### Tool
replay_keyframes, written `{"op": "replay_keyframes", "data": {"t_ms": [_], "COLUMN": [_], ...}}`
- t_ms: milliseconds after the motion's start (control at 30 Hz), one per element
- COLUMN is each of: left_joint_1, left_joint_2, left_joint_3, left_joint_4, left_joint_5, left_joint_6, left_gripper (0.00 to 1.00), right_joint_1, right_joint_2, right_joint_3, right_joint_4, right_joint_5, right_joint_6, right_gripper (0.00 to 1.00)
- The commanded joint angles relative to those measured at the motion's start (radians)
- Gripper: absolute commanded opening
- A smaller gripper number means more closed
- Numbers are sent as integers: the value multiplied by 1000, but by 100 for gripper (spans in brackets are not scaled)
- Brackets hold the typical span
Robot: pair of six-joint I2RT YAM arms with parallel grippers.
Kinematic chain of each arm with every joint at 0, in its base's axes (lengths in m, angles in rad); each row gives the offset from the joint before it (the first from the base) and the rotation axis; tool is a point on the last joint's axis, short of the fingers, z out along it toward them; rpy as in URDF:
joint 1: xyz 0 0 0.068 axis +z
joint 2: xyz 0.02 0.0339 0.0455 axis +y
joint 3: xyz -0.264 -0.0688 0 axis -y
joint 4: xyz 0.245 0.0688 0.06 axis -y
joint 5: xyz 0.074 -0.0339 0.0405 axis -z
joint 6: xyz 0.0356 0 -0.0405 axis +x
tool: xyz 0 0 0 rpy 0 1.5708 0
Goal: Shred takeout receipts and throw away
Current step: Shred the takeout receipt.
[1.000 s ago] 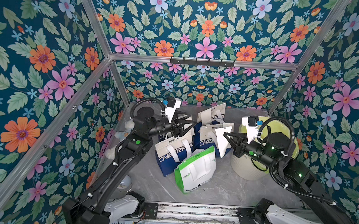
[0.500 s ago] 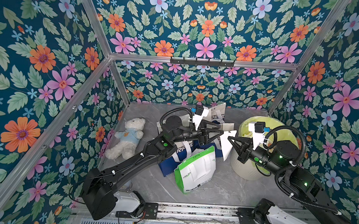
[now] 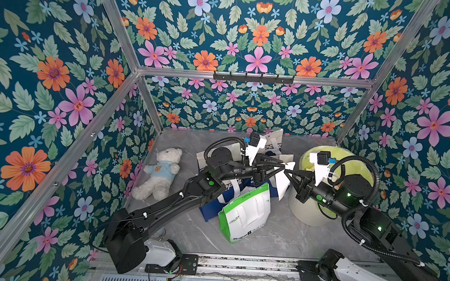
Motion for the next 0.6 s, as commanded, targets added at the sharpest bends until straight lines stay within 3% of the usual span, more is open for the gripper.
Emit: {"op": "replay_keyframes", "data": {"t_ms": [0, 200, 267, 300, 333, 367, 400, 433, 567], "left_joint_1": [1, 1, 1, 0, 1, 1, 1, 1, 1], "left_joint_2": [-14, -21, -28, -30, -33, -35, -38, -42, -67], "left_joint_3": [-7, -6, -8, -8, -6, -4, -2, 3, 47], "left_joint_4": [8, -4, -16, -21, -28, -41, -54, -77, -260], "left_joint_5": [19, 47, 42, 42, 39, 37, 36, 38, 60], "left_joint_6": [10, 18, 30, 35, 41, 49, 60, 75, 194], "left_gripper": [23, 0, 0, 0, 0, 0, 0, 0, 0], "right_joint_1": [1, 1, 1, 1, 1, 2, 1, 1, 1], "right_joint_2": [9, 17, 22, 23, 25, 25, 19, 10, -40], "right_joint_3": [10, 15, 20, 22, 24, 24, 22, 13, -1], "right_joint_4": [16, 11, 3, 0, -3, -3, -3, 3, 11], "right_joint_5": [0, 17, 24, 25, 25, 26, 28, 34, 37], "right_joint_6": [-4, 1, 0, 0, 0, -3, -3, -6, -44], "right_gripper": [0, 0, 0, 6, 23, 54, 78, 86, 90]}}
